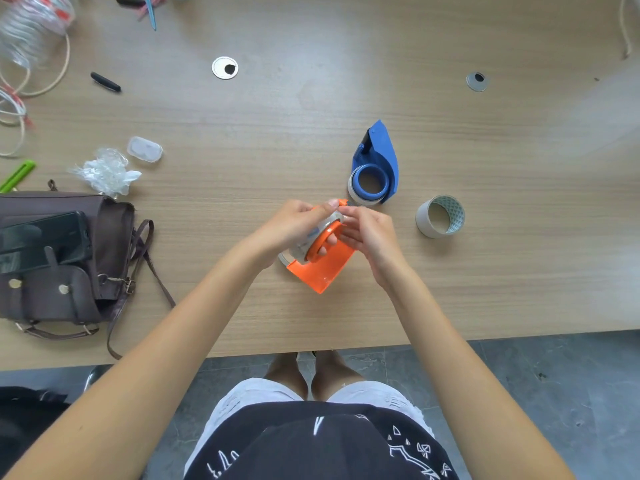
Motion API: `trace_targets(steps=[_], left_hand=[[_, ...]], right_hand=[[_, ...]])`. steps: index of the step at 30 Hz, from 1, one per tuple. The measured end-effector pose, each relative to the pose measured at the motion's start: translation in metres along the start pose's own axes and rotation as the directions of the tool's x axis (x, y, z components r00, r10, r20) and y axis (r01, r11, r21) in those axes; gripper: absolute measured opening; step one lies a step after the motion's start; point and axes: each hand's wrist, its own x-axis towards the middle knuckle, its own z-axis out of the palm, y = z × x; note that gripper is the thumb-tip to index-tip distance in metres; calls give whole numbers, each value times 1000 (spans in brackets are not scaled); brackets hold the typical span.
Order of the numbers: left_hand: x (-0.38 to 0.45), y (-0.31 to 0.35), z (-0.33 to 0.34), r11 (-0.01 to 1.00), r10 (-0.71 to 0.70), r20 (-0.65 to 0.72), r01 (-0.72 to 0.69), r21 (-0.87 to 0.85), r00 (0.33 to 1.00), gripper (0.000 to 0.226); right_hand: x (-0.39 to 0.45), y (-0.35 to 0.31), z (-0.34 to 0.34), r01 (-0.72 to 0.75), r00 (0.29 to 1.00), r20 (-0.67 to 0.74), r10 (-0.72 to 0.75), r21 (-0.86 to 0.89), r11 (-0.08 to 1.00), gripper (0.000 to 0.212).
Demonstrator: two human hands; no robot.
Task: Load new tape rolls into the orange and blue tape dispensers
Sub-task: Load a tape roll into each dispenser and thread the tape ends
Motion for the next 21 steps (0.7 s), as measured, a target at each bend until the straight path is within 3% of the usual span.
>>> trace_targets(steps=[11, 18, 21], left_hand=[[-2, 4, 9, 999, -48, -82, 49, 5, 996, 24], [2, -2, 13, 999, 40, -135, -42, -9, 990, 30], [1, -4, 12, 998, 60, -150, -60, 4, 987, 27]], right_hand=[[-3, -6, -9, 177, 984, 20, -176, -89, 980, 20], [-4, -6, -4, 248, 958, -101, -270, -186, 951, 15], [-3, -8, -4, 290, 934, -152, -323, -202, 935, 29]])
